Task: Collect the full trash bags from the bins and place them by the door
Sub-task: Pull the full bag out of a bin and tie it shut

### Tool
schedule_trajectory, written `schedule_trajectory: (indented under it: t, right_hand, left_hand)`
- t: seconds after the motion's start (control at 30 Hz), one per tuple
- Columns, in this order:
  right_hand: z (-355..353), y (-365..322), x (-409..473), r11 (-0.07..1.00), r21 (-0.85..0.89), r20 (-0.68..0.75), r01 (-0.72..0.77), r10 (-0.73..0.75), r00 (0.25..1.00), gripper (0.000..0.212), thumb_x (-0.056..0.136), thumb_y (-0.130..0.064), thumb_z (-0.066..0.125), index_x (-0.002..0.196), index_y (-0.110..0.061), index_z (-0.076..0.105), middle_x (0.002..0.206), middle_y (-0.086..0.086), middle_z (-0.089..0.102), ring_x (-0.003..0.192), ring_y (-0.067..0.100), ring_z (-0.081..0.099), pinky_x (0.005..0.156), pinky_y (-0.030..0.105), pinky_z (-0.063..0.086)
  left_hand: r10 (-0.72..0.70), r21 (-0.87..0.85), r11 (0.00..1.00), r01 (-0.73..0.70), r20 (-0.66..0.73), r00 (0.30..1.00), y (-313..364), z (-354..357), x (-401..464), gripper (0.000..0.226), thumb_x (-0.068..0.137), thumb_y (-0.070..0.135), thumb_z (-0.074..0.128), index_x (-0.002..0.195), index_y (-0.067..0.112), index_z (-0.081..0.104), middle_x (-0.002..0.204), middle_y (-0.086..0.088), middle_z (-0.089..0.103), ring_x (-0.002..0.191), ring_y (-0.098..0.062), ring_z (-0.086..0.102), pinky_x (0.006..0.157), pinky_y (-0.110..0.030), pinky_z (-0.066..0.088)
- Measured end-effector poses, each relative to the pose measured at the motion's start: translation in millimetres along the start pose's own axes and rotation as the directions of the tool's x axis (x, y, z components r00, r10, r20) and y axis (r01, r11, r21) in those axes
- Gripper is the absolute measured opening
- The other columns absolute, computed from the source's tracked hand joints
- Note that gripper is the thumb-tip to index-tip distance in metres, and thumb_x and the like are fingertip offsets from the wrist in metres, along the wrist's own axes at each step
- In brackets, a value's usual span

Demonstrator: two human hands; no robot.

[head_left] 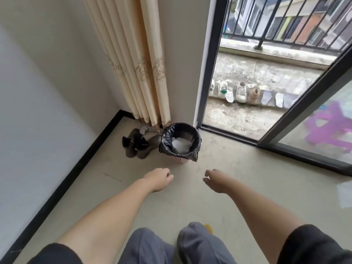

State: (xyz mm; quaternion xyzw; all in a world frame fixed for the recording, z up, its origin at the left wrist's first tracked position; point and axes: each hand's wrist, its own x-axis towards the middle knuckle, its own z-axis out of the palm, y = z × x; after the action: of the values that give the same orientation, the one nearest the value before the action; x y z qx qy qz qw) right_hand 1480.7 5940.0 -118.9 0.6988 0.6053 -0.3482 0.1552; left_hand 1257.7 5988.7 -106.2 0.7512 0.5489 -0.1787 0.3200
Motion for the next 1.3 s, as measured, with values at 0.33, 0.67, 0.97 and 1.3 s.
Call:
schedule_trajectory:
  t: [0.33, 0.67, 0.97, 1.3]
  right_hand:
    - [72, 21, 263, 0.920, 0.390, -0.048, -0.035, 0.058, 0.997, 0.035, 0.099, -0.029, 0.036, 0.117, -0.006, 0.056, 0.120, 0.014, 0.061, 0.115, 0.031, 0.055, 0.088, 0.031, 0.042]
    - [186, 39, 466, 0.152, 0.984, 0.072, -0.095, 0.151, 0.986, 0.049, 0.093, -0.058, 0.035, 0.115, -0.016, 0.046, 0.113, 0.008, 0.057, 0.103, 0.025, 0.060, 0.078, 0.041, 0.055]
    - [170, 43, 492, -0.323, 0.946, 0.057, 0.026, 0.244, 0.968, 0.024, 0.095, -0.023, 0.054, 0.108, -0.006, 0.042, 0.082, 0.010, 0.047, 0.065, 0.014, 0.052, 0.041, 0.026, 0.053]
    - [179, 42, 468, -0.204, 0.978, 0.084, -0.052, 0.151, 0.985, 0.024, 0.095, -0.033, 0.051, 0.097, -0.009, 0.049, 0.083, 0.008, 0.055, 0.065, 0.015, 0.057, 0.045, 0.022, 0.055]
  left_hand:
    - [-0.119, -0.364, 0.922, 0.129, 0.051, 0.992, -71, 97, 269, 0.029, 0.098, 0.036, 0.036, 0.084, 0.015, 0.051, 0.100, -0.007, 0.064, 0.086, -0.022, 0.053, 0.074, -0.029, 0.038]
    - [-0.184, -0.983, -0.009, 0.182, 0.180, 0.966, -140, 199, 466, 0.040, 0.093, 0.048, 0.049, 0.099, 0.008, 0.046, 0.098, -0.013, 0.060, 0.095, -0.027, 0.060, 0.090, -0.044, 0.048]
    - [-0.100, -0.953, -0.301, 0.033, 0.066, 0.993, -147, 184, 498, 0.018, 0.093, 0.029, 0.057, 0.100, 0.012, 0.059, 0.110, -0.012, 0.062, 0.087, -0.023, 0.064, 0.087, -0.045, 0.053]
    - [-0.161, -0.980, -0.195, 0.049, 0.082, 0.984, -165, 198, 469, 0.025, 0.096, 0.033, 0.050, 0.091, 0.009, 0.057, 0.087, -0.012, 0.063, 0.078, -0.023, 0.062, 0.080, -0.043, 0.052]
